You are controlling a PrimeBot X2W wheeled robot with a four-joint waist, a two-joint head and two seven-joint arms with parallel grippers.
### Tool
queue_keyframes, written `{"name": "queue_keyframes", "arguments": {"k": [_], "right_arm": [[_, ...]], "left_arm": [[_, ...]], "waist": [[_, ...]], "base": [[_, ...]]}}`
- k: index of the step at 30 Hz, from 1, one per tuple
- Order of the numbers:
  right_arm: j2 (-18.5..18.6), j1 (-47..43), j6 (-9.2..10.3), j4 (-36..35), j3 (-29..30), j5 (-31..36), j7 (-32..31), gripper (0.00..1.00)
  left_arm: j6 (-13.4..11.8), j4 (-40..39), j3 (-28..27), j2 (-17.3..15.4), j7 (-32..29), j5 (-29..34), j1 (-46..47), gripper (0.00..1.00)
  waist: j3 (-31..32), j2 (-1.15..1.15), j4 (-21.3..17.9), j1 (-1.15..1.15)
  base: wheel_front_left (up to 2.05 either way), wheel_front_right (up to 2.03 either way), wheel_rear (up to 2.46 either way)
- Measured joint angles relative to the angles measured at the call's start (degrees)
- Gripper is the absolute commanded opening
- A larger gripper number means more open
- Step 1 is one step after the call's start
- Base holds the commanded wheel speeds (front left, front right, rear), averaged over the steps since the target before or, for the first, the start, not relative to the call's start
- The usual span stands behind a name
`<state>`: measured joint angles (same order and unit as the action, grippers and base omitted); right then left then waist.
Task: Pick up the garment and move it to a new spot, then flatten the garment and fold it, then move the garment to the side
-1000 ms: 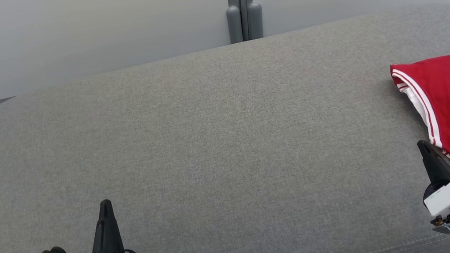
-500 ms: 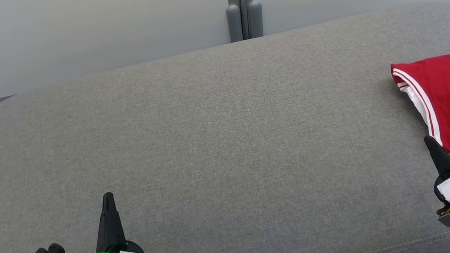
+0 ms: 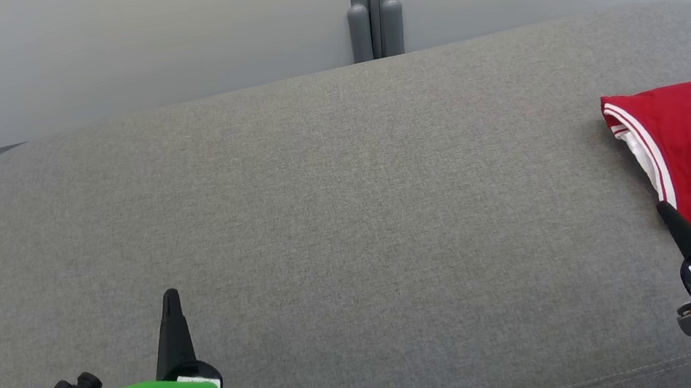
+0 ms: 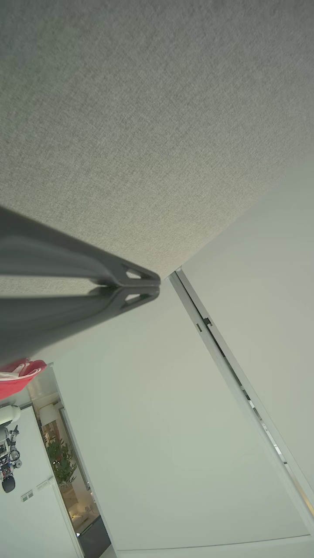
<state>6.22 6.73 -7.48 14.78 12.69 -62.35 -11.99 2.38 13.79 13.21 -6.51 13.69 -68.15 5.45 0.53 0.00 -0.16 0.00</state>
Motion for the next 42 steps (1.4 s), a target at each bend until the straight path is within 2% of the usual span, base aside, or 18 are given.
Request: {"name": "queue_keyframes", "arguments": {"k": [42], "right_arm": [[0.70, 6.59, 0.00, 7.54, 6.98, -21.02, -8.37, 0.00]], "left_arm": [[3.69, 2.78, 0.29, 2.60, 0.58, -19.64, 3.66, 0.00]], "waist": [[-0.68, 0.00, 0.13, 0.00]], "base": [[0.00, 0.00, 0.00]]}}
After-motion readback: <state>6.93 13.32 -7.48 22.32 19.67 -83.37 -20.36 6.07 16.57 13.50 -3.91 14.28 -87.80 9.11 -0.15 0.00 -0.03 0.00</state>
